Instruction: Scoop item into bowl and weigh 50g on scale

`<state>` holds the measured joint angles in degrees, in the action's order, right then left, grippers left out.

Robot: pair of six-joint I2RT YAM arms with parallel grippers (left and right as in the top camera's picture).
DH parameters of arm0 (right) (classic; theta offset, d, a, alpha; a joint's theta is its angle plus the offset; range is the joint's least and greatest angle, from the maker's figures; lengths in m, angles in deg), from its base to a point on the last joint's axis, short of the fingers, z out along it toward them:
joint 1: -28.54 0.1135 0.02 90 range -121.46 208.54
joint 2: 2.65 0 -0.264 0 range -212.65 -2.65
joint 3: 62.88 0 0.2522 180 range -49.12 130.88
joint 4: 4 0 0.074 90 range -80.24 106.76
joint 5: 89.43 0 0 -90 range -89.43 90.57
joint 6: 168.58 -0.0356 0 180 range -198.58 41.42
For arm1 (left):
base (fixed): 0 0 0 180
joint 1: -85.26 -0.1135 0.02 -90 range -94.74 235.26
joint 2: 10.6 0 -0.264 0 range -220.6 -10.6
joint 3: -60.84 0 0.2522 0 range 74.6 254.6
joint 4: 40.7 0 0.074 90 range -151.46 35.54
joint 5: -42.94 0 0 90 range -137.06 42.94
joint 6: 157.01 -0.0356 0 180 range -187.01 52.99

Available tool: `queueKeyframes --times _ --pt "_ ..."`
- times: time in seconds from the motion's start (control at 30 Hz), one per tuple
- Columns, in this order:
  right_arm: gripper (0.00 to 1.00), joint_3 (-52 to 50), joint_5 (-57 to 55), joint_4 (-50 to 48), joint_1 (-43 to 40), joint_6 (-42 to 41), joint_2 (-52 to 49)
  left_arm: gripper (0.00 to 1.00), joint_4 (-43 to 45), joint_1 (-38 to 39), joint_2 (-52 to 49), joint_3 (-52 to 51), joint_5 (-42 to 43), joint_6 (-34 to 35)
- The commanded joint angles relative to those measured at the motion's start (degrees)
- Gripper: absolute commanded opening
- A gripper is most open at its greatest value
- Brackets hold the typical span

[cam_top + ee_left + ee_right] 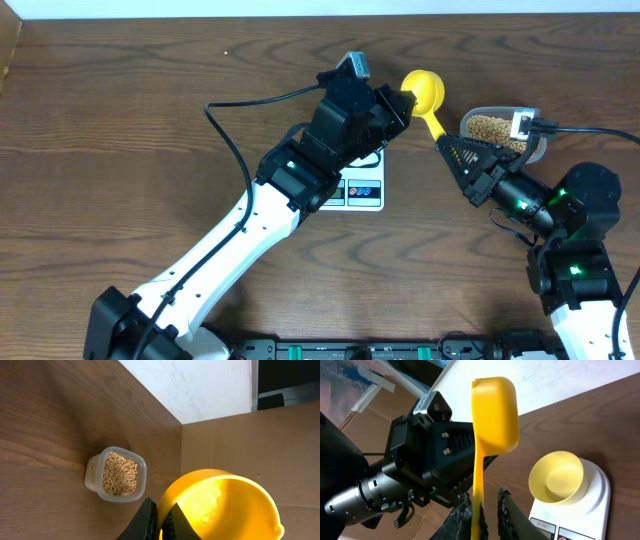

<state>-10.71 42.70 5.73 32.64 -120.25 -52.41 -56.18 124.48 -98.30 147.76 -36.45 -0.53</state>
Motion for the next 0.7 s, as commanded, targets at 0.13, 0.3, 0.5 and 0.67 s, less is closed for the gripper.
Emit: queueKeyframes --times 0.13,0.3,0.5,0.67 --pt "0.17 0.9 -0.7 -0.3 0.5 -0.8 0.5 0.08 -0.9 0.1 -0.1 -0.1 0.8 3.8" --pt "0.18 0.9 -0.7 -0.6 0.5 -1.2 0.5 0.07 -1.3 0.1 -0.1 -0.1 2.0 5.7" --pt "0.18 0.9 -0.7 -1.2 0.5 -1.6 0.5 0.08 -1.3 0.1 -0.1 -0.1 2.4 6.1" --pt "0.12 0.9 -0.7 -1.2 0.5 -1.6 0.5 0.07 -1.3 0.1 -0.1 -0.1 2.5 6.1"
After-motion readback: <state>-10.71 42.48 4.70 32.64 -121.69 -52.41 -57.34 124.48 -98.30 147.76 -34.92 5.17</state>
